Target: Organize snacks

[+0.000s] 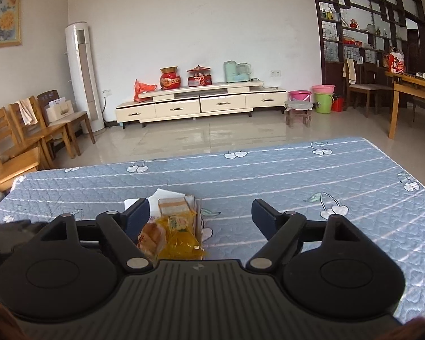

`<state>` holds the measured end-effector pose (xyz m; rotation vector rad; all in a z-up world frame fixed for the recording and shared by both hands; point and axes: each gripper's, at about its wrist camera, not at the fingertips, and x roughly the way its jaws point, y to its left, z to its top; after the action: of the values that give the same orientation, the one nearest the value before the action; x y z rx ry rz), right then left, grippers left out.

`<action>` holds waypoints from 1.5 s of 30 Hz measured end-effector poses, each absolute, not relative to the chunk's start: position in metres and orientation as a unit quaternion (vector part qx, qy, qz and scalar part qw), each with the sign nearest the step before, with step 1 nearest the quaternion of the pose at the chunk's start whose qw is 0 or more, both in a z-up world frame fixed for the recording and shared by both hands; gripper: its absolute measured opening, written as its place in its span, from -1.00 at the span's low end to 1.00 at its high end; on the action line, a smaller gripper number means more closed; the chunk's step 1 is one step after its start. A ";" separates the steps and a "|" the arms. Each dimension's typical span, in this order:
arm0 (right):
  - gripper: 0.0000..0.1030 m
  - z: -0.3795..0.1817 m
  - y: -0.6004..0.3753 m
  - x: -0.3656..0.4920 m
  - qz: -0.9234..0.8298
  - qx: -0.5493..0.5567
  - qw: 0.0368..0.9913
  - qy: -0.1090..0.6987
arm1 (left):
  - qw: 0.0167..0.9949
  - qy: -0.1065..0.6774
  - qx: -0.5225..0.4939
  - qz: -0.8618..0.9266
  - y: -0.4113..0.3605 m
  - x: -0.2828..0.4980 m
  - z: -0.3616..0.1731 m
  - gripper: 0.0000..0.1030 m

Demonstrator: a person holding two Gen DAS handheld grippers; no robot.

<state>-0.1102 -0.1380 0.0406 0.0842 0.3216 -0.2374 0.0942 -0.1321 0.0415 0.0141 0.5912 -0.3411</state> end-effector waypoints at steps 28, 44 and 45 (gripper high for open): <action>1.00 -0.019 -0.069 -0.206 -0.093 -0.005 0.960 0.263 | 0.942 0.325 0.061 -0.062 -0.091 -0.042 0.025 0.98; 1.00 -0.025 -0.073 -0.210 -0.088 -0.010 0.961 0.261 | 0.943 0.324 0.056 -0.058 -0.087 -0.043 0.026 0.98; 1.00 -0.025 -0.073 -0.210 -0.088 -0.010 0.961 0.261 | 0.943 0.324 0.057 -0.058 -0.087 -0.043 0.026 0.98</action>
<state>-0.2096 -0.0731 -0.0255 -0.0201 0.5289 -0.1774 -0.0425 -0.0874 0.0258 0.1153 0.6599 -0.1186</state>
